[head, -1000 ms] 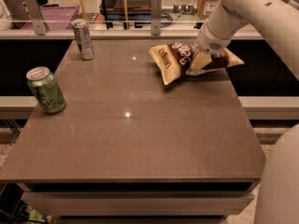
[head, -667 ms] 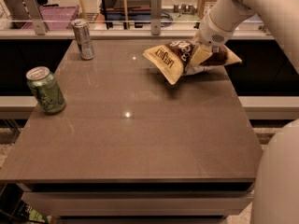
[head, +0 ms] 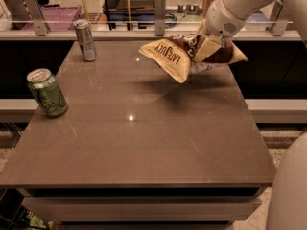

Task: Move brown chip bag near green can

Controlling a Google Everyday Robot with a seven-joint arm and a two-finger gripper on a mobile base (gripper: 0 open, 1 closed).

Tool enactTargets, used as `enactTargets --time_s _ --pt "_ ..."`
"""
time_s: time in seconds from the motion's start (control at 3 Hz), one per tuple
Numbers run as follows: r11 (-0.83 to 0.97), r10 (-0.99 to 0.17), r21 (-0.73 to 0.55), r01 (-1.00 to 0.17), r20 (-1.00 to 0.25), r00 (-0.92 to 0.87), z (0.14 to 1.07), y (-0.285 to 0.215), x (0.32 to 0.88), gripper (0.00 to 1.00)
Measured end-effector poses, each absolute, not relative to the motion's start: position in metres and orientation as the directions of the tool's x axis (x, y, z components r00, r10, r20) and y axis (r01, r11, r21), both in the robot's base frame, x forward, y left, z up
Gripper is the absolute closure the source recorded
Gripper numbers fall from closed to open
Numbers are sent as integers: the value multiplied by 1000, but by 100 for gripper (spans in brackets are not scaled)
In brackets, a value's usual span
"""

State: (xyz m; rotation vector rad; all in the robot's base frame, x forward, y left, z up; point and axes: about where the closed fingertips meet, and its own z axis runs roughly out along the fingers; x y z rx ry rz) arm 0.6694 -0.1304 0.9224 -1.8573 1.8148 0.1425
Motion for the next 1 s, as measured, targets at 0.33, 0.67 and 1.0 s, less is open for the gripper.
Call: enactTargets --time_s 0.33,0.67,1.0 --pt "2 -874 -316 -949 -462 152 941 -115 654 100" --pt "-43 -857 -335 -941 -473 208 955 -93 638 100" --pt "-47 -856 -350 -936 -469 219 967 -71 620 100"
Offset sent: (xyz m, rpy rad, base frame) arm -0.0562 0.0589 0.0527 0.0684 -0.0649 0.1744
